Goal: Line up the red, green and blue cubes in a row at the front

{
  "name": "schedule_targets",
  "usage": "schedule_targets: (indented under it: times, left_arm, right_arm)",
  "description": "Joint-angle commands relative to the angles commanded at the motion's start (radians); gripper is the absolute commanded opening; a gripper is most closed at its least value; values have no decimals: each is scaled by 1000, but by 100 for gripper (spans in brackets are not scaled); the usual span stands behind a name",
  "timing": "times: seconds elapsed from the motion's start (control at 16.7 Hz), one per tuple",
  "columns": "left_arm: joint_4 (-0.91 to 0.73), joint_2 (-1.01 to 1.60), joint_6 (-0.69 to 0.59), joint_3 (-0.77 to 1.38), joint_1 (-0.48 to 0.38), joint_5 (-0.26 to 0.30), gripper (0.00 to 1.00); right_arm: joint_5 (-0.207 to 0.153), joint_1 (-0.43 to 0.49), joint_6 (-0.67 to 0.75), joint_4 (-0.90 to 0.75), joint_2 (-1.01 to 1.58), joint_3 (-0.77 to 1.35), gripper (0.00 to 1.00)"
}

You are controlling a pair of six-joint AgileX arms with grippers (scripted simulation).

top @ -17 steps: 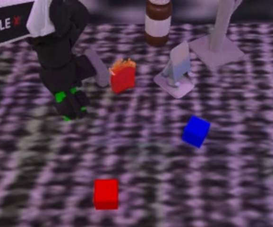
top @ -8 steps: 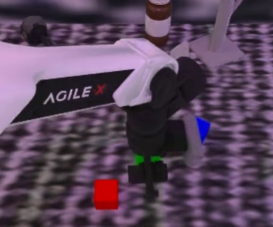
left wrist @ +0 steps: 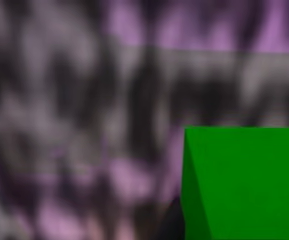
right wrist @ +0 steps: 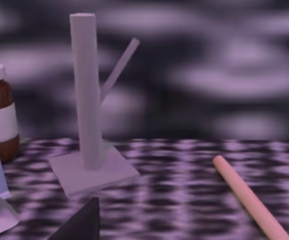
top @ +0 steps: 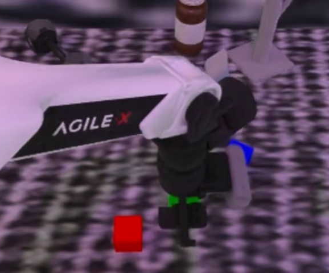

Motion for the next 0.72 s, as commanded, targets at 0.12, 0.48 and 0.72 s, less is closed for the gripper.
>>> schedule_targets:
  times: [0.12,0.48,0.72]
  left_arm:
    - [58,24,-3,-33,1,0,0]
    - [228,99,-2,-126,-7,0,0]
    - [228,99,-2,-126,-7,0,8]
  right_arm:
    - [0,0,0,0,0,0,100]
    - [0,0,0,0,0,0,100]
    - [0,0,0,0,0,0,100]
